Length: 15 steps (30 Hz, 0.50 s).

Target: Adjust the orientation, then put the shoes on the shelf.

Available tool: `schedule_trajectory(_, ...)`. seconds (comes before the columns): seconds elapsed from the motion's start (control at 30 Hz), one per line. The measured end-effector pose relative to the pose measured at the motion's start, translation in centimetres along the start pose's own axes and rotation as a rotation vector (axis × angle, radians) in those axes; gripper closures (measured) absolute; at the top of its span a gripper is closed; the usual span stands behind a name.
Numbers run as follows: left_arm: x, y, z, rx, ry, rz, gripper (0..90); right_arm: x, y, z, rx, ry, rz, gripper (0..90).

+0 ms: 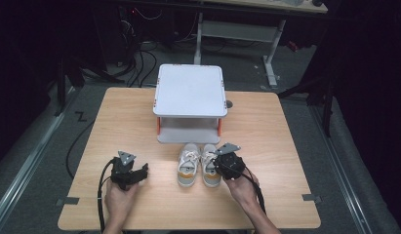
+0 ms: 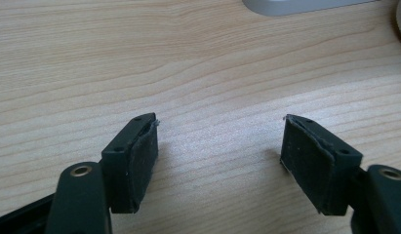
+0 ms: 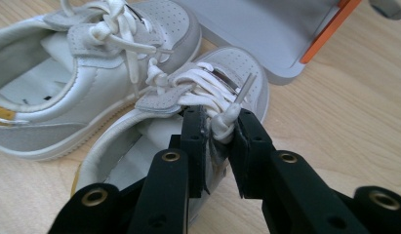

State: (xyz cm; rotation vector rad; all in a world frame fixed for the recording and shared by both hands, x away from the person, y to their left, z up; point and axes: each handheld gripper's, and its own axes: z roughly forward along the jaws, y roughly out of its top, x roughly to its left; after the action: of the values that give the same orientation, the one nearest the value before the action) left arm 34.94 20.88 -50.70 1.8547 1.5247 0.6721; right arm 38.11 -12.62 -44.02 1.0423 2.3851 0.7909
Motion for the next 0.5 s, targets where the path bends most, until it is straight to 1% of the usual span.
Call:
schedule_trajectory(0.07, 0.0, 0.0, 0.0, 0.0, 0.0, 0.0, 30.0, -0.3, -0.2, 0.0, -0.004, 0.038, 0.029, 73.5)
schedule_trajectory(0.13, 0.0, 0.0, 0.0, 0.0, 0.001, 0.0, 30.0, -0.5, -0.5, 0.0, -0.014, 0.069, 0.044, 65.9)
schedule_trajectory(0.17, 0.0, 0.0, 0.0, 0.0, 0.001, 0.0, 30.0, -0.5, -0.5, 0.0, -0.014, 0.069, 0.044, 65.9)
schedule_trajectory(0.2, 0.0, 0.0, 0.0, 0.0, 0.002, 0.0, 30.0, -0.7, -0.9, 0.1, -0.026, 0.107, 0.073, 59.8)
schedule_trajectory(0.23, 0.0, 0.0, 0.0, 0.0, 0.002, 0.0, 30.1, -0.8, -1.1, 0.1, -0.038, 0.115, 0.078, 57.8)
schedule_trajectory(0.27, 0.0, 0.0, 0.0, 0.0, 0.002, 0.001, 30.2, -1.0, -1.3, 0.1, -0.051, 0.128, 0.094, 54.4)
schedule_trajectory(0.37, 0.0, 0.0, 0.0, 0.0, 0.002, 0.0, 30.2, -1.7, -1.9, -0.5, -0.093, 0.122, 0.125, 50.3)
schedule_trajectory(0.4, 0.0, 0.0, 0.0, 0.0, 0.002, 0.0, 30.2, -1.7, -1.9, -0.5, -0.093, 0.122, 0.125, 50.3)
schedule_trajectory(0.43, 0.0, 0.0, 0.0, 0.0, 0.001, 0.001, 30.2, -2.4, -2.5, -1.7, -0.143, 0.119, 0.145, 50.3)
schedule_trajectory(0.47, 0.0, 0.0, 0.0, 0.0, 0.0, 0.001, 30.0, -2.8, -2.8, -2.1, -0.165, 0.116, 0.145, 50.5)
schedule_trajectory(0.5, 0.0, 0.0, 0.0, 0.0, -0.002, 0.003, 29.5, -3.3, -3.2, -2.6, -0.186, 0.119, 0.161, 50.9)
